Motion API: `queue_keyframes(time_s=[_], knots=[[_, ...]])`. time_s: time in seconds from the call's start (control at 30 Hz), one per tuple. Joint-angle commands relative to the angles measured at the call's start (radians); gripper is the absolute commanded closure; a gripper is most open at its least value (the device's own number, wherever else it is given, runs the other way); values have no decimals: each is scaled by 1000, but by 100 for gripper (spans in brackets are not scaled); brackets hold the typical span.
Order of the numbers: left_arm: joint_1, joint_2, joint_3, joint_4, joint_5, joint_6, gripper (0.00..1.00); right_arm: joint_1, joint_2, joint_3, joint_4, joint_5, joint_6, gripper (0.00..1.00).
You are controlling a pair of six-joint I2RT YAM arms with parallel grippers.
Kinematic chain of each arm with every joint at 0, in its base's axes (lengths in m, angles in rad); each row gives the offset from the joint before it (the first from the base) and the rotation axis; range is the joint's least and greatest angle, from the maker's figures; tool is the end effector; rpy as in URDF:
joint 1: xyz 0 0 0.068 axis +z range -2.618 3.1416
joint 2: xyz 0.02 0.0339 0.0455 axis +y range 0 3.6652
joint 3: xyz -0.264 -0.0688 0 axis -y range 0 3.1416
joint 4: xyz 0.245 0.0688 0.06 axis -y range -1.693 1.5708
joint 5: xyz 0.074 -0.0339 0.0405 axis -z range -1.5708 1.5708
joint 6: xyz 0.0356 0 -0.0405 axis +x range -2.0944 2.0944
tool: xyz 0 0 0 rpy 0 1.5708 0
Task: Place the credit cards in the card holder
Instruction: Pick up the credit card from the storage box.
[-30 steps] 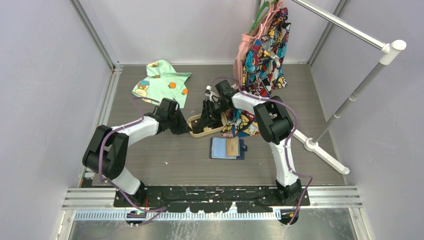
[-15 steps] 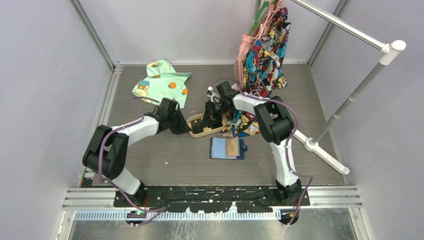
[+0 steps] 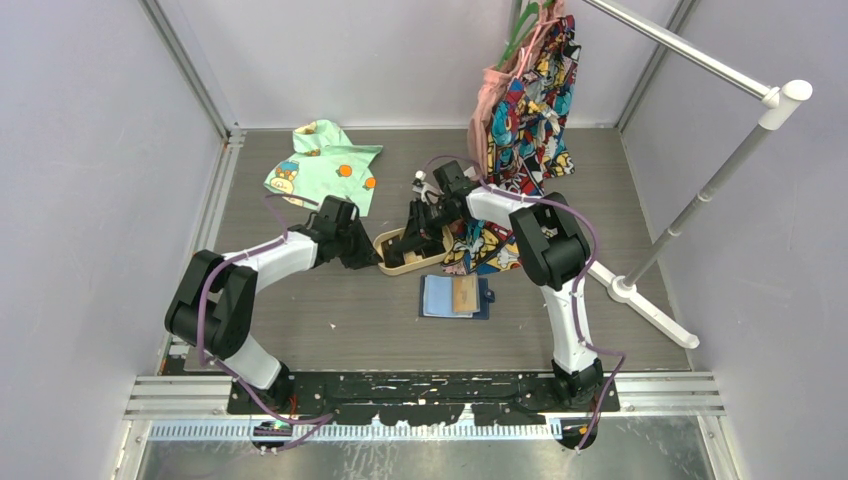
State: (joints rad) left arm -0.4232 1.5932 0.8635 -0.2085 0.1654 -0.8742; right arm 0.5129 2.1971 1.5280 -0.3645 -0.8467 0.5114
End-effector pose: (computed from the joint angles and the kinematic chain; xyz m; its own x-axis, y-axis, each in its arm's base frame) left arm 0.2830 -0.1339 0.1708 -0.8506 -0.4466 -0.2775 -0.2472 0.8054 -0.5387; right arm 0.3826 0.2461 0.1386 -0.9754 -0.1772 -0.1313 -0.2084 0.5457 0.8117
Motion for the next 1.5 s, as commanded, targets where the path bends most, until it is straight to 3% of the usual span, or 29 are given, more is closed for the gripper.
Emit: queue_keyframes(time_s=[0.0,0.27,0.37,0.53,0.8,1.07,1.2,1.27,1.47], knots=[[-11,5,32,20,13,11,84,30,-7,21,45,-70,37,74],[-11,9,34,21,15,11,84,33,-16,-27,205,-149,156,80],[-11,14,37,21,18,11,84,37,-6,32,11,-31,30,80],[-11,14,38,20,19,12,84,47,-7,70,-100,91,-60,71],[-11,17,44,23,24,12,84,48,-3,81,-144,144,-98,67],[-12,25,52,38,48,16,84,47,61,84,-24,-14,5,66],[-17,22,50,42,49,18,83,56,99,125,-63,34,2,67],[-17,22,51,42,48,18,84,62,95,139,-95,69,-21,72],[-17,6,47,33,36,18,82,42,20,125,-130,98,-83,99]])
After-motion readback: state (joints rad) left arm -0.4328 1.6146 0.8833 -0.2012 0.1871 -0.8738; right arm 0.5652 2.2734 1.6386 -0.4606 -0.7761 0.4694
